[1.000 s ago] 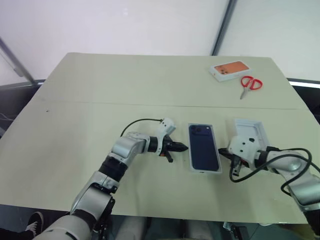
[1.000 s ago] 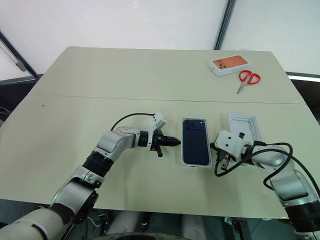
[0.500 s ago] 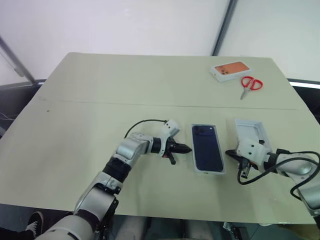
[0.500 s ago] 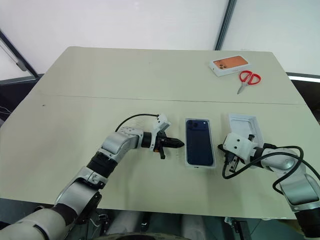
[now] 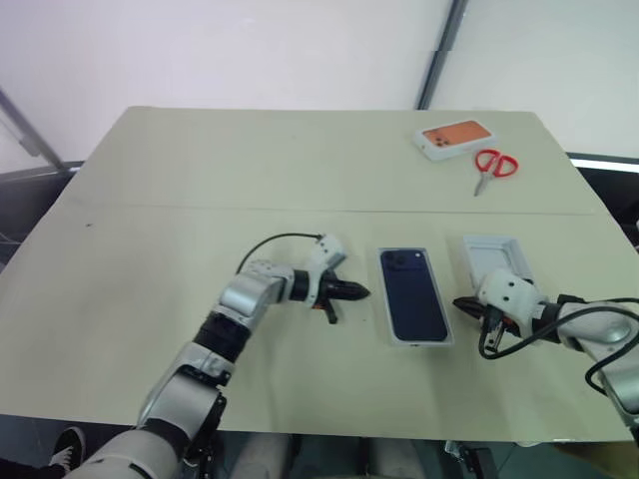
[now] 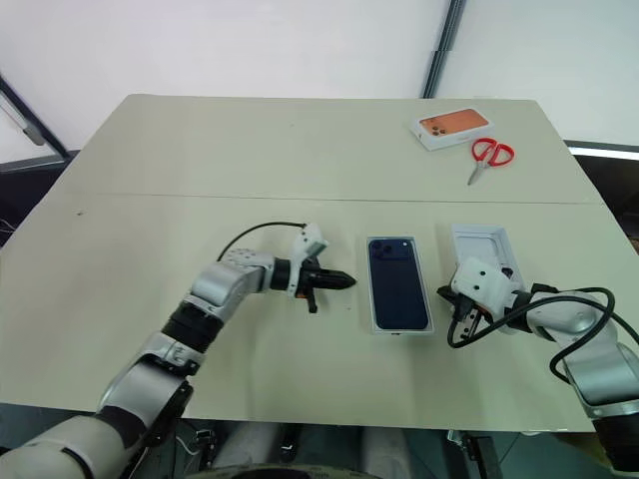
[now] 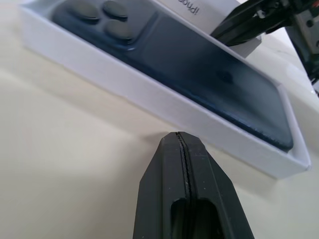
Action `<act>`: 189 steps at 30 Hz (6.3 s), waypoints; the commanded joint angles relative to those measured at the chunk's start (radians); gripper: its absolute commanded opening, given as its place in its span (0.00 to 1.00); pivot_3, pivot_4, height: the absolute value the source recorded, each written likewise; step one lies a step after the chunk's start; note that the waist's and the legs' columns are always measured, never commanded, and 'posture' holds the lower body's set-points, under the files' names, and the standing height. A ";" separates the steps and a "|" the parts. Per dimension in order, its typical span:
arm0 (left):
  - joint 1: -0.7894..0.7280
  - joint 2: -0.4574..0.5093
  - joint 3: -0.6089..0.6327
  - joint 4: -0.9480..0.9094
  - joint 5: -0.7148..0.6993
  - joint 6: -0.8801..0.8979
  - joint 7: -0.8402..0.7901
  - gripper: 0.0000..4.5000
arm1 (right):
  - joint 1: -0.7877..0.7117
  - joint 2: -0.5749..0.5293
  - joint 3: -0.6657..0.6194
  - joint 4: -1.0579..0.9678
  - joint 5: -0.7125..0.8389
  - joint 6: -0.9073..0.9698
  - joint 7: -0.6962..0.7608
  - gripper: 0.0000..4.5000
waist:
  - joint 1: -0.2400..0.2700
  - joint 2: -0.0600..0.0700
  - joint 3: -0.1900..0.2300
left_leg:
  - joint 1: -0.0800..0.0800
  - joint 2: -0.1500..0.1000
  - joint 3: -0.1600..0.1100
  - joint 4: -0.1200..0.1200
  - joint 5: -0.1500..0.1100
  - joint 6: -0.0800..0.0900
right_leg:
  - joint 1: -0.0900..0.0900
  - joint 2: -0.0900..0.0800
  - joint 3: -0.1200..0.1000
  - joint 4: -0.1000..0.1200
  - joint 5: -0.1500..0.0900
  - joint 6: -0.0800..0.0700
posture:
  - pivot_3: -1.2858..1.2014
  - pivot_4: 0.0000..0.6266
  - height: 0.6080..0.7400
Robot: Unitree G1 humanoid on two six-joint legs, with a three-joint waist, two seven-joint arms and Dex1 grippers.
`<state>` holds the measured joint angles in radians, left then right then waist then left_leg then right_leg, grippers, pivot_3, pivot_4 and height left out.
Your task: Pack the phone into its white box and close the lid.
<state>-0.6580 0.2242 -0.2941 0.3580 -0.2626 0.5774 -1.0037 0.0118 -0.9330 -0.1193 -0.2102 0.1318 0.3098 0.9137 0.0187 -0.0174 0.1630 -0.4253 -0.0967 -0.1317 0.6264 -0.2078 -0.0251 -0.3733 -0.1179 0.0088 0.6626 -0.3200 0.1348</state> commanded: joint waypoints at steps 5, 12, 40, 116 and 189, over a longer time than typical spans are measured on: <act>0.020 0.103 0.138 -0.075 -0.043 -0.078 -0.028 0.12 | -0.129 0.009 -0.115 -0.056 0.161 0.255 -0.029 0.12 | -0.008 0.000 0.000 | 0.000 0.000 0.000 0.000 0.000 0.000 | 0.000 0.000 0.000 0.000 0.000 0.000 | 0.52 0.24 1.00; 0.036 0.178 0.202 -0.096 -0.096 -0.167 -0.144 0.84 | -0.170 -0.019 -0.096 -0.081 0.179 0.513 -0.109 0.87 | -0.006 0.001 0.000 | -0.001 0.000 -0.001 0.000 0.000 0.000 | -0.001 -0.001 0.000 0.000 0.000 0.000 | 0.52 0.24 1.00; 0.202 0.260 0.196 -0.247 -0.121 -0.416 -0.295 0.99 | -0.332 0.228 -0.224 -0.264 0.607 1.305 -0.819 1.00 | -0.014 0.003 0.002 | -0.002 0.000 0.000 -0.006 0.000 0.000 | -0.005 -0.001 0.002 0.000 0.000 -0.001 | 0.52 0.24 1.00; 0.340 0.135 0.137 -0.396 -0.154 -0.303 -0.054 0.00 | -0.117 0.550 -0.018 -0.073 1.840 0.674 -1.166 0.06 | -0.052 0.006 0.003 | -0.002 0.005 0.009 -0.013 0.003 -0.003 | -0.014 0.005 0.012 0.003 0.001 -0.002 | 0.52 0.24 1.00; 0.093 -0.148 0.014 -0.026 0.065 -0.373 0.013 0.00 | -0.084 0.010 0.077 -0.117 0.042 0.090 -0.146 0.01 | -0.008 0.005 0.003 | -0.001 0.004 0.011 0.000 0.000 0.001 | -0.006 0.003 0.009 0.002 0.001 0.000 | 0.52 0.24 1.00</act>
<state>-0.5464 0.0926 -0.2657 0.3700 -0.1874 0.2151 -0.9832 -0.0751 -0.9222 -0.0295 -0.2929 0.1761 0.4116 0.7559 0.0111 -0.0124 0.1663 -0.4259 -0.0930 -0.1211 0.6260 -0.2078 -0.0236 -0.3790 -0.1146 0.0177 0.6651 -0.3192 0.1345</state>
